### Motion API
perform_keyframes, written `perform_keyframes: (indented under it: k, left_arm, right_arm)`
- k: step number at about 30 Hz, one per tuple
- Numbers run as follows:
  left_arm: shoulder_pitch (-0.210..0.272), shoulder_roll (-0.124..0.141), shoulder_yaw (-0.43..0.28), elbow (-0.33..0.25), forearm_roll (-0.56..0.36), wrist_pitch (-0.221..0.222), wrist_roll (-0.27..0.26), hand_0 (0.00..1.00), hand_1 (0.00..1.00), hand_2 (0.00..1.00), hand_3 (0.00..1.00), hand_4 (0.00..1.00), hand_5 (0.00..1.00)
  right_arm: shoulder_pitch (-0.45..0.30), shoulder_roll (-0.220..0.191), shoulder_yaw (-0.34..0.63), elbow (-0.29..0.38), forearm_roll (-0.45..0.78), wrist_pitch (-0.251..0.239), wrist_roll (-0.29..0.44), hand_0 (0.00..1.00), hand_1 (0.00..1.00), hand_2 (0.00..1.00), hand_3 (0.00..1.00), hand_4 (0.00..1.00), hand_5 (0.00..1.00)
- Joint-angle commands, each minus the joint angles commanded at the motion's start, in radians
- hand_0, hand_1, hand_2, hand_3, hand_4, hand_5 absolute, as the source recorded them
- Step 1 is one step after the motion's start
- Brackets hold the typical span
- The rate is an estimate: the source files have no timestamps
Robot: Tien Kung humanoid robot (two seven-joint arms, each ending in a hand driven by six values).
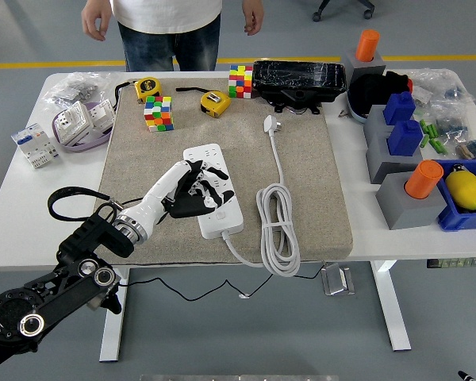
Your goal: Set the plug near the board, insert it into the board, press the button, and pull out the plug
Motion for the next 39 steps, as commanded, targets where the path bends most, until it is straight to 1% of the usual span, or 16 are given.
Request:
perform_keyframes:
  k: [2,4,11,17,18,22,23,24,29,30,33,35,36,39]
  left_arm:
    - [0.002,-0.001,-0.004,0.004,-0.019,0.018,-0.036,0.347,0.479,0.517,0.512,0.793,0.284]
    - [0.004,-0.001,-0.008,0.007,-0.026,0.022,-0.042,0.347,0.479,0.517,0.512,0.793,0.284]
    - [0.006,-0.002,-0.014,0.013,-0.017,0.014,-0.022,0.36,0.482,0.514,0.515,0.783,0.284]
    - [0.005,-0.003,-0.012,0.019,-0.015,0.011,-0.019,0.362,0.483,0.514,0.52,0.782,0.289]
    - [0.005,-0.003,-0.011,0.019,-0.015,0.011,-0.019,0.344,0.474,0.507,0.522,0.775,0.292]
    - [0.005,-0.002,-0.01,0.017,0.0,0.009,-0.003,0.344,0.474,0.507,0.522,0.775,0.292]
    - [0.005,-0.002,-0.01,0.015,0.023,0.005,0.011,0.344,0.474,0.507,0.522,0.775,0.292]
    - [0.005,0.0,-0.01,0.01,0.053,-0.009,0.031,0.182,0.17,0.262,0.596,0.784,0.292]
    - [0.006,0.005,-0.012,-0.025,0.205,-0.118,0.164,0.182,0.17,0.262,0.596,0.784,0.292]
    - [0.006,0.005,-0.013,-0.034,0.232,-0.144,0.194,0.073,0.067,0.157,0.696,0.724,0.122]
    - [0.005,0.006,-0.017,-0.055,0.252,-0.217,0.277,0.073,0.067,0.157,0.696,0.724,0.122]
    - [0.003,0.007,-0.014,-0.061,0.268,-0.248,0.319,0.073,0.067,0.157,0.696,0.724,0.122]
    - [0.002,0.007,-0.013,-0.061,0.28,-0.256,0.332,0.064,0.065,0.147,0.734,0.719,0.113]
    - [0.0,0.007,-0.01,-0.055,0.312,-0.282,0.371,0.064,0.065,0.147,0.734,0.719,0.113]
  right_arm:
    - [0.0,0.0,0.0,0.0,0.0,0.0,0.0,0.595,0.619,0.615,0.547,0.927,0.479]
    - [-0.001,0.0,-0.001,0.0,0.0,0.0,0.0,0.595,0.619,0.615,0.547,0.927,0.479]
    - [-0.001,0.0,-0.003,0.001,0.0,0.0,0.0,0.595,0.62,0.615,0.546,0.926,0.48]
    - [-0.001,0.001,-0.002,0.0,0.001,0.0,0.0,0.595,0.62,0.615,0.547,0.927,0.48]
    - [-0.001,0.001,-0.001,0.001,0.001,0.0,0.0,0.596,0.62,0.616,0.547,0.926,0.48]
    - [-0.001,0.0,-0.002,0.0,0.001,0.0,0.0,0.596,0.62,0.616,0.547,0.926,0.48]
    - [-0.001,0.0,-0.002,0.001,0.001,0.0,0.0,0.596,0.62,0.616,0.547,0.926,0.48]
    - [-0.001,0.0,-0.002,0.001,0.001,0.0,0.0,0.595,0.62,0.616,0.546,0.926,0.479]
    - [-0.002,0.0,-0.003,0.001,0.001,0.0,0.0,0.595,0.62,0.616,0.546,0.926,0.479]
    - [-0.002,0.0,-0.003,0.001,0.001,0.0,0.0,0.595,0.62,0.617,0.546,0.927,0.48]
    - [-0.001,0.0,-0.004,0.001,0.001,0.0,0.001,0.595,0.62,0.617,0.546,0.927,0.48]
    - [-0.001,0.0,-0.003,0.001,0.001,-0.001,0.001,0.595,0.62,0.617,0.546,0.927,0.48]
    - [-0.001,0.0,-0.003,0.001,0.001,-0.001,0.001,0.595,0.619,0.616,0.546,0.927,0.48]
    - [-0.001,0.0,-0.003,0.001,0.001,-0.001,0.001,0.595,0.619,0.616,0.546,0.927,0.48]
